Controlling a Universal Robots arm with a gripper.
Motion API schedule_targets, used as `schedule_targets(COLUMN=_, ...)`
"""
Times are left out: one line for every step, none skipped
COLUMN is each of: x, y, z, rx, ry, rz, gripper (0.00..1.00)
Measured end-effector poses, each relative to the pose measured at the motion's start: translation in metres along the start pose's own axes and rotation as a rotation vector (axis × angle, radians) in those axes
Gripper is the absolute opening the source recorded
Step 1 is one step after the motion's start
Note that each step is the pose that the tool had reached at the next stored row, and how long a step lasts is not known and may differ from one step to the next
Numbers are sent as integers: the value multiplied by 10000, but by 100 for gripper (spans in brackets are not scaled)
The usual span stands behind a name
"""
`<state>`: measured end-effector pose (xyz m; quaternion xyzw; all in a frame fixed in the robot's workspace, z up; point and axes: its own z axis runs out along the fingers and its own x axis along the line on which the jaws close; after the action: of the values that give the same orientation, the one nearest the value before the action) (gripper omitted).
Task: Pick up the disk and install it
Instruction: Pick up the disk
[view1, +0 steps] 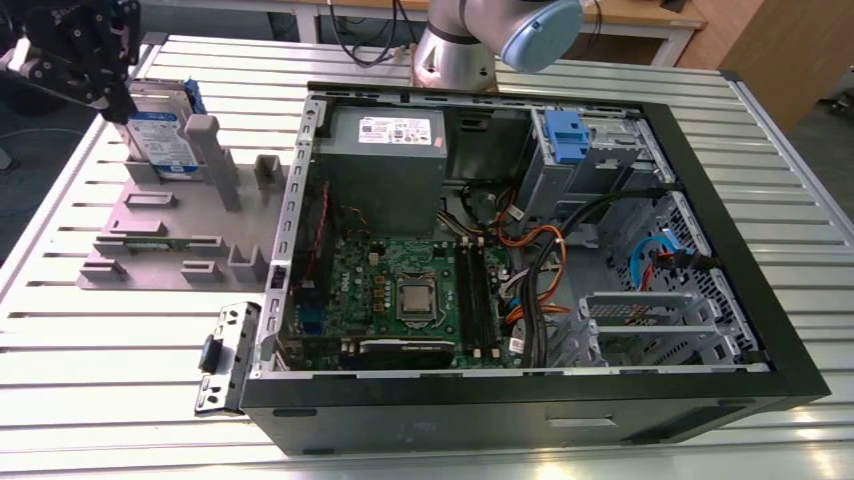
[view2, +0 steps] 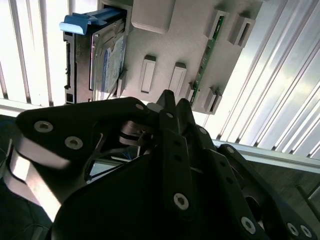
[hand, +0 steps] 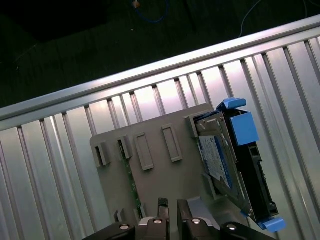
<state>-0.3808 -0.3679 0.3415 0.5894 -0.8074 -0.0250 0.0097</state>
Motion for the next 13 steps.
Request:
schedule_targets(x=0, y=0, z=0, rx=1, ry=-1, rz=-1, gripper=23)
schedule_targets(x=0, y=0, z=0, rx=1, ry=0, rz=-1, gripper=23)
schedule_targets(x=0, y=0, z=0, rx=1, ry=0, rz=-2, gripper=29)
schedule_targets(x=0, y=0, z=0, rx=1, ry=0, rz=-3, gripper=35)
schedule_targets(x=0, y=0, z=0, rx=0, ry=0, rz=-3, gripper=35)
schedule_targets(x=0, y=0, z=0, rx=0, ry=0, rz=-3, gripper=41)
schedule_targets(x=0, y=0, z=0, rx=0, ry=0, rz=-5, gripper=47)
schedule_targets(x=0, y=0, z=0, rx=0, ry=0, rz=-5, gripper=47)
schedule_targets(x=0, y=0, z=0, rx=1, ry=0, rz=-5, gripper=47)
schedule_targets(x=0, y=0, z=0, rx=1, ry=0, rz=-6, gripper=53)
schedule_targets(x=0, y=0, z=0, rx=0, ry=0, rz=-7, gripper=53)
schedule_targets(x=0, y=0, z=0, rx=0, ry=0, rz=-7, gripper=53)
schedule_targets(x=0, y=0, z=0, rx=1, ry=0, rz=-8, gripper=53)
